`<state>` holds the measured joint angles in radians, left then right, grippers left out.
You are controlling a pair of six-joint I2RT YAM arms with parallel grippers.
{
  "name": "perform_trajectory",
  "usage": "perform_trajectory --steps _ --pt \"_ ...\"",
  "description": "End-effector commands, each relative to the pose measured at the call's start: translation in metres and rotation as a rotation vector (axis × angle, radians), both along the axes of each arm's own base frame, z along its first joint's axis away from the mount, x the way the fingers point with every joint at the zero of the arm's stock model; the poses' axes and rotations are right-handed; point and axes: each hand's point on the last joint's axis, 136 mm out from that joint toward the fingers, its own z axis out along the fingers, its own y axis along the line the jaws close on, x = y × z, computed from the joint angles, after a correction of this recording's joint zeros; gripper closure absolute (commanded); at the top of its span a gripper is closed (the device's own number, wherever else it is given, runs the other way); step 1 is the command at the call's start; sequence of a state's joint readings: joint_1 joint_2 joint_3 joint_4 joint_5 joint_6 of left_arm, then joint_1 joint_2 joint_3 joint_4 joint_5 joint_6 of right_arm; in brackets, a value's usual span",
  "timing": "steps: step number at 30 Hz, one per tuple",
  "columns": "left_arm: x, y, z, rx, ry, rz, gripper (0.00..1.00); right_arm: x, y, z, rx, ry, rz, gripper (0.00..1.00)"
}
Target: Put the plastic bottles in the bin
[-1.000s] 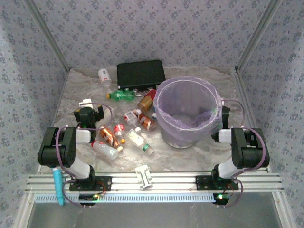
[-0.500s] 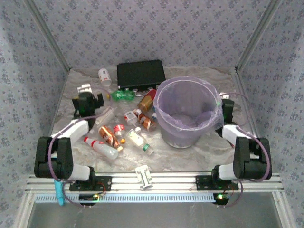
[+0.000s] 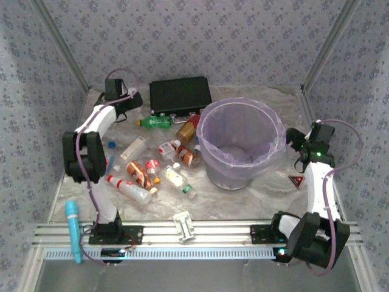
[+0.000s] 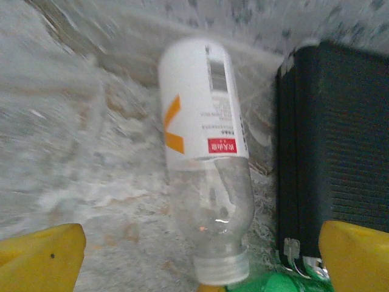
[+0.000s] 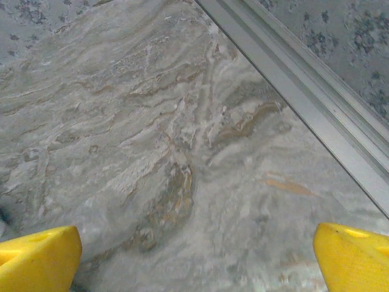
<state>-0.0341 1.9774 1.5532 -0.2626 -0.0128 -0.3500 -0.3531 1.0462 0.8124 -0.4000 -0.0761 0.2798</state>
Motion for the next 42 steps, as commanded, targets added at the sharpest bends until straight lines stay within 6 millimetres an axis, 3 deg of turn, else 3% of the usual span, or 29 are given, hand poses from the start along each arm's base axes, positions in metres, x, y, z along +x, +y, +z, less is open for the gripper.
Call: perform_trajectory --steps 1,8,13,21,22,24,28,34,38,42 --pt "0.01 -0.015 -0.006 -0.129 0.052 -0.016 0.02 -0.026 0.014 0.014 0.1 0.042 0.018 0.0" --pt "0.023 -0.019 -0.052 -0.165 0.157 0.012 0.02 -0.045 0.03 0.068 0.14 -0.057 0.072 0.0" --pt "0.021 -0.018 -0.076 -0.172 0.209 0.034 0.09 -0.047 0.046 0.102 0.168 -0.124 0.135 0.0" --pt "0.019 -0.01 -0.087 -0.16 0.228 0.061 0.28 -0.05 0.071 0.141 0.201 -0.213 0.235 0.0" --pt "0.018 -0.01 -0.088 -0.16 0.23 0.061 0.3 -0.051 0.075 0.158 0.186 -0.249 0.251 0.0" --pt "0.018 -0.008 -0.086 -0.157 0.225 0.063 0.34 -0.052 0.082 0.17 0.182 -0.27 0.28 0.01" --pt "0.016 0.001 -0.064 -0.135 0.183 0.067 0.39 -0.052 0.098 0.192 0.185 -0.305 0.347 0.05" --pt "0.0 0.008 -0.001 -0.101 0.079 0.038 0.43 -0.047 0.14 0.229 0.215 -0.363 0.508 0.1" --pt "-0.026 -0.006 0.056 -0.144 -0.042 -0.039 0.44 -0.039 0.188 0.251 0.228 -0.394 0.671 0.12" --pt "-0.068 -0.039 0.108 -0.207 -0.165 -0.165 0.46 -0.025 0.25 0.265 0.208 -0.386 0.848 0.12"
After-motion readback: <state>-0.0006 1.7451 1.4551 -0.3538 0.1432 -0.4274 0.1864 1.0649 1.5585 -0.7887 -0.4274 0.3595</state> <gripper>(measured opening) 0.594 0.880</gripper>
